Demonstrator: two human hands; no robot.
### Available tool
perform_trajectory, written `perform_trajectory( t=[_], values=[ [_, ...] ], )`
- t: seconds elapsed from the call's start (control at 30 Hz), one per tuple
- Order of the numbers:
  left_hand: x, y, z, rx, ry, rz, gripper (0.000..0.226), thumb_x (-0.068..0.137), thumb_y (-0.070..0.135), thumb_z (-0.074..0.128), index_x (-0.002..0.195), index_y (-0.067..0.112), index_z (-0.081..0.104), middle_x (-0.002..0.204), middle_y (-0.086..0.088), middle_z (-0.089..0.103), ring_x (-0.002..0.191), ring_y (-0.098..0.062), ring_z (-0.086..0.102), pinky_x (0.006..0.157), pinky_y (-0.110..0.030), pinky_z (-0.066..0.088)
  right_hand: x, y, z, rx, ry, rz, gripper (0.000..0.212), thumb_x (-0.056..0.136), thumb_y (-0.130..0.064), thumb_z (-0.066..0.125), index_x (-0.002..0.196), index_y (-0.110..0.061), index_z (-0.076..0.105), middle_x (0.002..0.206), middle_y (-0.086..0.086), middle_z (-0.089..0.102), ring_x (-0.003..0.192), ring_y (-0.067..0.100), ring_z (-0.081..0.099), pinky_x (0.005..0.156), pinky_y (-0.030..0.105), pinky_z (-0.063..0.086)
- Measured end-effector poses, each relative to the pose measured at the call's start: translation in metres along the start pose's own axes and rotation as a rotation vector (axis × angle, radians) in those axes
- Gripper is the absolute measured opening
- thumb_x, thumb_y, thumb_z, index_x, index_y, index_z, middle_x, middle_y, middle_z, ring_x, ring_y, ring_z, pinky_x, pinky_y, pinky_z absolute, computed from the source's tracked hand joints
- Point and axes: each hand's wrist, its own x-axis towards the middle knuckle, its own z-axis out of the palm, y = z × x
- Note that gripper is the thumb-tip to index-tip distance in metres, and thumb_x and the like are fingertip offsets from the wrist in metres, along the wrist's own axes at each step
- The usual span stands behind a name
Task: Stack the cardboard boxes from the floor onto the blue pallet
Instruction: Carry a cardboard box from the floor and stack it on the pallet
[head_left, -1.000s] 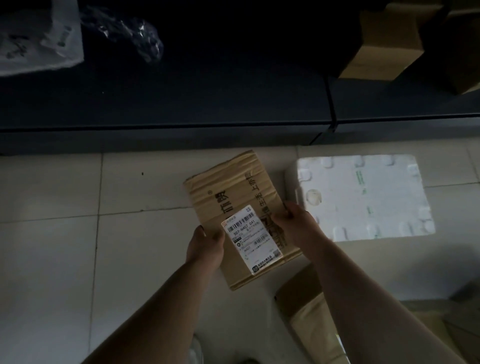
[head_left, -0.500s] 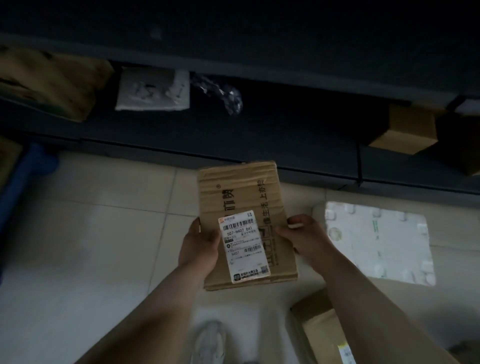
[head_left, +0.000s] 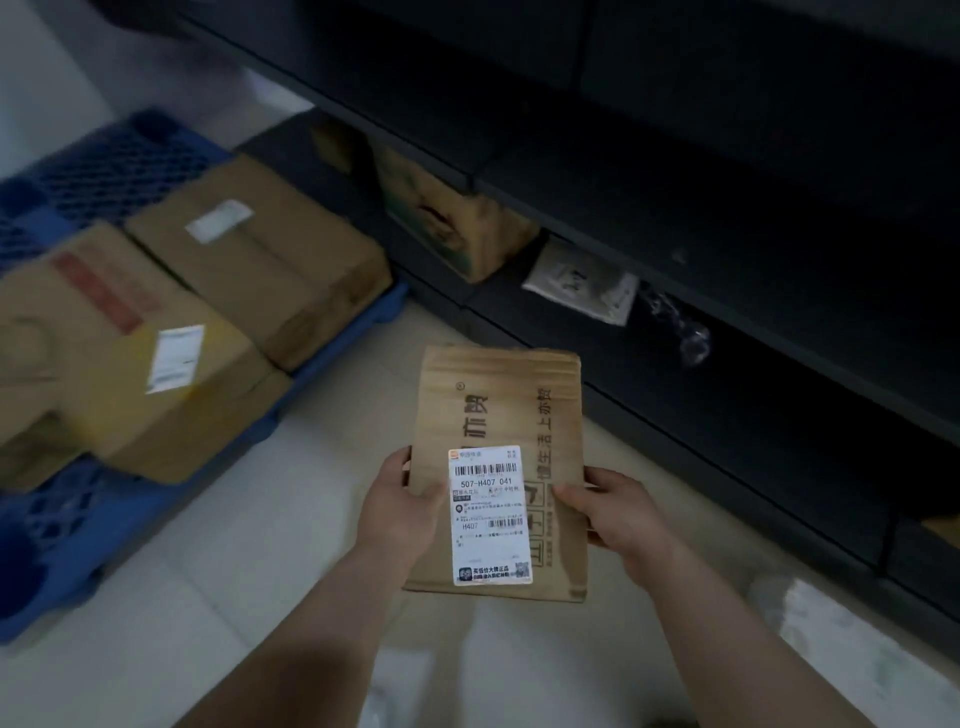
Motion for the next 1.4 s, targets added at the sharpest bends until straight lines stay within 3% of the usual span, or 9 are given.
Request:
perform_trajectory(
  t=[0.17,0.4,0.53,0.73,0.87,1.1,1.27,1.4],
  values=[
    [0.001,-0.015,-0.112,-0.077,0.148,-0.013,0.027,0.088,0.010,0.060,0.109,0.026,0.052,0.089,0.010,0.062,0.086,-0.016,0.060,0.076,-0.029,0.045,-0.017,-0.044,0.105,-0.097,-0.091,-0.057,0.025,0.085,-0.017,0.070,0.111,-0.016,0.069,0.099,0.001,0.074,0.089,0.017,0.071,0.085,0.036,0.057],
    [0.009,-0.064,-0.290,-0.173,0.236,-0.106,0.027,0.086,0.017,0.065,0.109,0.027,0.057,0.105,0.003,0.067,0.098,-0.023,0.064,0.093,-0.045,0.051,-0.050,-0.085,0.286,-0.174,-0.217,-0.065,0.013,0.088,-0.017,0.068,0.098,-0.025,0.064,0.097,-0.002,0.073,0.088,0.015,0.069,0.069,0.027,0.052],
    [0.017,-0.097,-0.394,-0.145,0.249,-0.128,0.034,0.088,0.014,0.062,0.121,0.019,0.058,0.108,0.001,0.066,0.102,-0.023,0.062,0.092,-0.039,0.050,-0.074,-0.091,0.391,-0.219,-0.265,-0.016,0.014,0.089,-0.019,0.066,0.103,-0.023,0.065,0.099,0.000,0.074,0.095,0.021,0.068,0.091,0.043,0.052],
    [0.032,-0.142,-0.517,-0.091,0.227,-0.135,0.037,0.088,0.011,0.057,0.123,0.023,0.060,0.112,0.001,0.069,0.098,-0.021,0.064,0.088,-0.035,0.052,-0.102,-0.088,0.517,-0.253,-0.333,0.057,0.019,0.092,-0.020,0.061,0.110,-0.021,0.065,0.100,0.002,0.074,0.096,0.023,0.068,0.094,0.048,0.051],
    [0.052,-0.161,-0.565,-0.053,0.234,-0.119,0.029,0.090,0.007,0.052,0.111,0.024,0.061,0.105,-0.001,0.068,0.095,-0.023,0.063,0.070,-0.026,0.049,-0.101,-0.089,0.572,-0.267,-0.351,0.098,0.016,0.092,-0.019,0.060,0.108,-0.018,0.065,0.101,0.003,0.073,0.097,0.024,0.067,0.092,0.045,0.051],
    [0.116,-0.184,-0.613,0.051,0.231,-0.141,0.038,0.088,0.009,0.053,0.124,0.016,0.057,0.113,-0.002,0.067,0.098,-0.022,0.062,0.079,-0.030,0.047,-0.070,-0.086,0.634,-0.239,-0.318,0.200,0.017,0.093,-0.017,0.059,0.107,-0.010,0.065,0.103,0.008,0.072,0.097,0.025,0.067,0.089,0.042,0.052],
    [0.177,-0.196,-0.636,0.144,0.172,-0.170,0.031,0.086,0.007,0.054,0.114,0.018,0.062,0.107,-0.003,0.070,0.096,-0.025,0.064,0.088,-0.042,0.053,-0.037,-0.082,0.670,-0.208,-0.285,0.288,0.021,0.092,-0.016,0.060,0.108,-0.003,0.064,0.106,0.012,0.069,0.098,0.027,0.066,0.088,0.042,0.053],
    [0.220,-0.206,-0.645,0.225,0.117,-0.150,0.030,0.088,0.011,0.051,0.113,0.020,0.063,0.096,0.001,0.070,0.086,-0.019,0.063,0.075,-0.034,0.052,-0.015,-0.080,0.689,-0.196,-0.244,0.344,0.022,0.091,-0.016,0.062,0.105,0.001,0.064,0.103,0.014,0.071,0.096,0.026,0.068,0.087,0.043,0.054]
  ],
)
